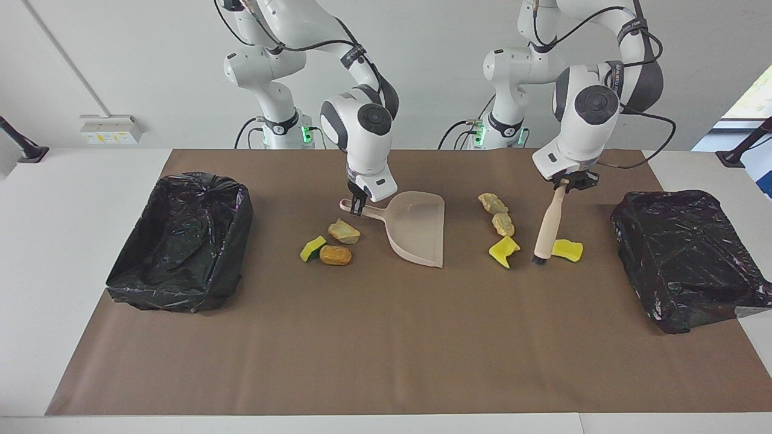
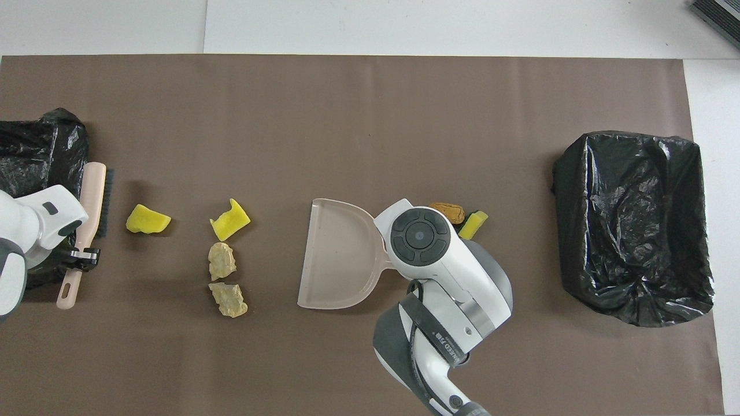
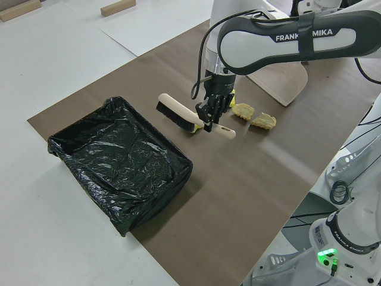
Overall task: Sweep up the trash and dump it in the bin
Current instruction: 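Sweep the yellow sponges and debris toward the dustpan with the left gripper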
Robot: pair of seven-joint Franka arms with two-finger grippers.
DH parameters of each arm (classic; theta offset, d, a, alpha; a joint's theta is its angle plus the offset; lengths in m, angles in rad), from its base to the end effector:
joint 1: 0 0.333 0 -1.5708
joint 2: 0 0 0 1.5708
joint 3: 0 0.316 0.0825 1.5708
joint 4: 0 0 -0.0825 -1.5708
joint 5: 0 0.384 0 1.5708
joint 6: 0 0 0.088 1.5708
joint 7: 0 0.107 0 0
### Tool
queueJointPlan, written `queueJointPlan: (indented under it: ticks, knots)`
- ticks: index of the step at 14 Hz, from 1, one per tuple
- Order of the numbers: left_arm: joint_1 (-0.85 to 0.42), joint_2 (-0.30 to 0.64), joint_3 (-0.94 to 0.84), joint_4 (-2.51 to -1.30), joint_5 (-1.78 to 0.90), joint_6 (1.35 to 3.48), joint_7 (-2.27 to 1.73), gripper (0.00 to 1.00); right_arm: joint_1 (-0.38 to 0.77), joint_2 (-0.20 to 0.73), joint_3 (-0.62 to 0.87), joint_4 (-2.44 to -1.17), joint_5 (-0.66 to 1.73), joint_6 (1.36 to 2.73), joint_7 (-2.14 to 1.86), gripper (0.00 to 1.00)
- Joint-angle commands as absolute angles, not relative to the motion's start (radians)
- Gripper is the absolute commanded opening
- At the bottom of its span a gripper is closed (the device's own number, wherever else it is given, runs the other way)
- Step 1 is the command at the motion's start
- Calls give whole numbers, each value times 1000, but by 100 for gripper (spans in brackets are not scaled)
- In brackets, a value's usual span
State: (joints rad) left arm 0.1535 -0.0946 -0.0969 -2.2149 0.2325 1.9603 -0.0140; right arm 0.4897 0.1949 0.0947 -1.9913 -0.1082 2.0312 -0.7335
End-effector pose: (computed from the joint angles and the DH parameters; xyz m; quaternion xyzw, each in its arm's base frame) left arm 0.4920 0.0425 0.4070 -0.9908 0.0170 0.0821 0.1062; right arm 0.4828 0.3103 0.3541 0.7706 0.6316 -0.0792 0.0314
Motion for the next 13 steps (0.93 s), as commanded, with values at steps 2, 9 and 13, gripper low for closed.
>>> queueJointPlan:
  ticks: [2, 9, 13]
  knots:
    - [120, -77, -112, -2298, 242, 2046, -271, 0, 489, 192, 98, -1991, -135, 2043, -696, 0]
    - [-130, -6, -120, -2244, 169, 2043, -287, 0, 489, 193, 98, -1990, -135, 2043, -696, 0]
    - [-268, -18, -121, -2253, 61, 2042, -220, 0, 489, 193, 98, -1990, -135, 2043, -696, 0]
